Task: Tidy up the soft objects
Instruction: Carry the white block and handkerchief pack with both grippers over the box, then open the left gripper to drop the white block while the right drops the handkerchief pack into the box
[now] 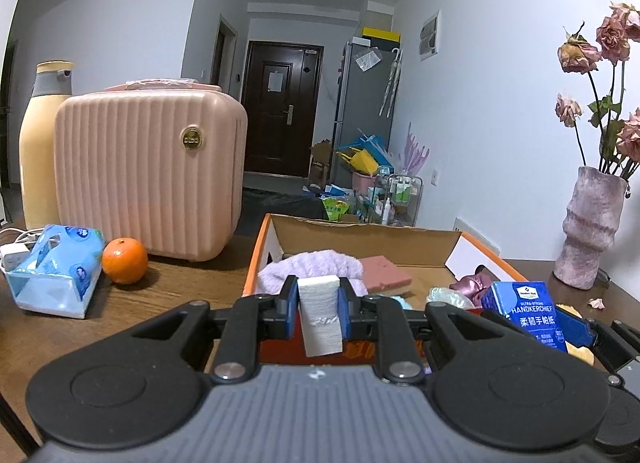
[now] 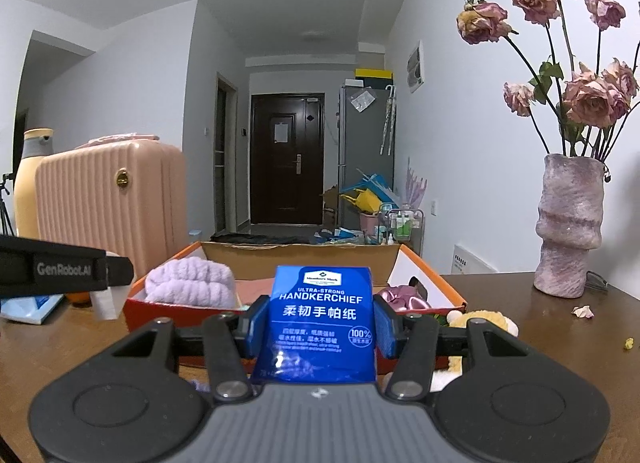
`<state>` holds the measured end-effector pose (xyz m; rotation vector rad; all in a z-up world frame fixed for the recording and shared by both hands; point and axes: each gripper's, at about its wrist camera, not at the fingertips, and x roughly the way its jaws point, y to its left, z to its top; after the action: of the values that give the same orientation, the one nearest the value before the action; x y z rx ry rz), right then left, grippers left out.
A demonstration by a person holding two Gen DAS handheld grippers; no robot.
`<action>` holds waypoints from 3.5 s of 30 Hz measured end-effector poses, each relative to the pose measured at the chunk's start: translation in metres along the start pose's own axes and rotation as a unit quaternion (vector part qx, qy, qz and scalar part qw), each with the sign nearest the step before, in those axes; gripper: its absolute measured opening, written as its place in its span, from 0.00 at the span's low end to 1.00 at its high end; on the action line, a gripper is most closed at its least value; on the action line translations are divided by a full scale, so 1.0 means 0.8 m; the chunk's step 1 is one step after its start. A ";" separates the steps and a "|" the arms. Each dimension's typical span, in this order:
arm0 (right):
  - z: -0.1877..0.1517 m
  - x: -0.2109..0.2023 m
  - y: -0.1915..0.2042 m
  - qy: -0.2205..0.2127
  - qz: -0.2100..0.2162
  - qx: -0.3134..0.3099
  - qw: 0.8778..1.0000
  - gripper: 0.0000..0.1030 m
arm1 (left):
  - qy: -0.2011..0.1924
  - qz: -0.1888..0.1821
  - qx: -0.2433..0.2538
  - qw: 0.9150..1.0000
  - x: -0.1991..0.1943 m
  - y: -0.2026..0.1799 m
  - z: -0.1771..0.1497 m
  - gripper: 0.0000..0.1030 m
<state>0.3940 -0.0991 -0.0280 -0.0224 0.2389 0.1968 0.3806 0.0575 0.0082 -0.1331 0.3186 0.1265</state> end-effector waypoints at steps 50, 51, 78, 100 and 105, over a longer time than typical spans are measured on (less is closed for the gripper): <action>0.028 0.120 -0.040 -0.015 -0.042 0.004 0.999 0.50 | -0.024 0.001 -0.004 1.000 0.126 -0.056 0.035 0.20; 0.028 0.122 -0.041 -0.015 -0.043 0.004 0.999 0.50 | -0.024 0.003 -0.003 1.000 0.129 -0.056 0.036 0.20; 0.036 0.168 -0.043 0.012 -0.054 -0.001 0.998 0.51 | -0.018 0.021 0.003 1.000 0.177 -0.056 0.037 0.20; 0.036 0.164 -0.058 0.008 -0.054 0.021 0.998 1.00 | -0.032 0.052 -0.033 0.998 0.166 -0.041 0.041 1.00; 0.035 0.161 -0.058 0.006 -0.054 0.025 0.998 1.00 | -0.036 0.052 -0.038 0.997 0.162 -0.042 0.041 1.00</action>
<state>0.5322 -0.1185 -0.0313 0.0122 0.2543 0.0825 0.5172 0.0428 0.0010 -0.1867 0.2498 0.2467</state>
